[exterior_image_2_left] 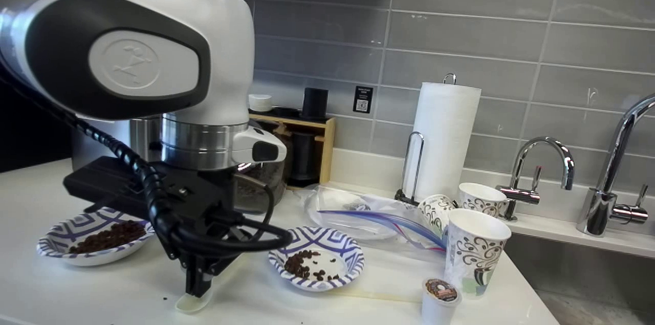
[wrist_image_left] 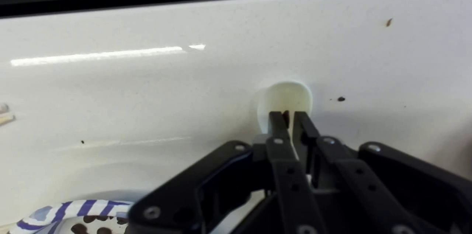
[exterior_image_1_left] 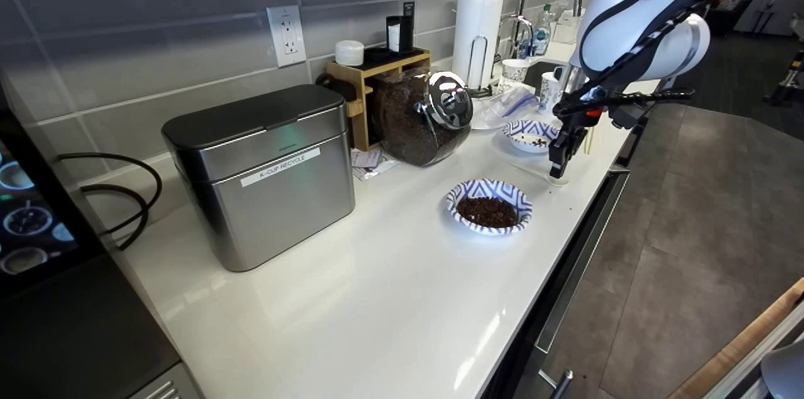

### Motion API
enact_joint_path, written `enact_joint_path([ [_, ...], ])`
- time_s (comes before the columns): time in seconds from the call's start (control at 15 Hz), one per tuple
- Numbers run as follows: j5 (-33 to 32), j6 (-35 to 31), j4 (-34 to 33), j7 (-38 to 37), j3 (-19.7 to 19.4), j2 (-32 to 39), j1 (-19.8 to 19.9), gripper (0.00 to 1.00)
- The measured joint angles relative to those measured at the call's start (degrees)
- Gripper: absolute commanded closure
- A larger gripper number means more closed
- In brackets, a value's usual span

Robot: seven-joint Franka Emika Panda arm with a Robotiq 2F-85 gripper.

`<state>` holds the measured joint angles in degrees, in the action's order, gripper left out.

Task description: Put one brown object on the paper towel

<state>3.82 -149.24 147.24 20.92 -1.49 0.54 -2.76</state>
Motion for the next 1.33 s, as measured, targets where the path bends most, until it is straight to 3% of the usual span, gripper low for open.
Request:
enact_joint_path([
  [0.33,-0.9,0.0,-0.4,-0.9,0.0,0.5,0.0,0.17],
  [0.6,-1.0,0.0,-0.5,-1.4,0.2,0.6,0.0,0.05],
  [0.67,-1.0,0.0,-0.5,-1.5,0.2,0.6,0.0,0.08],
  [0.87,-1.2,0.0,-0.6,-1.8,0.2,0.6,0.0,0.00],
  [1.33,-3.6,1.9,-1.3,-3.8,0.2,-1.8,0.4,0.00],
])
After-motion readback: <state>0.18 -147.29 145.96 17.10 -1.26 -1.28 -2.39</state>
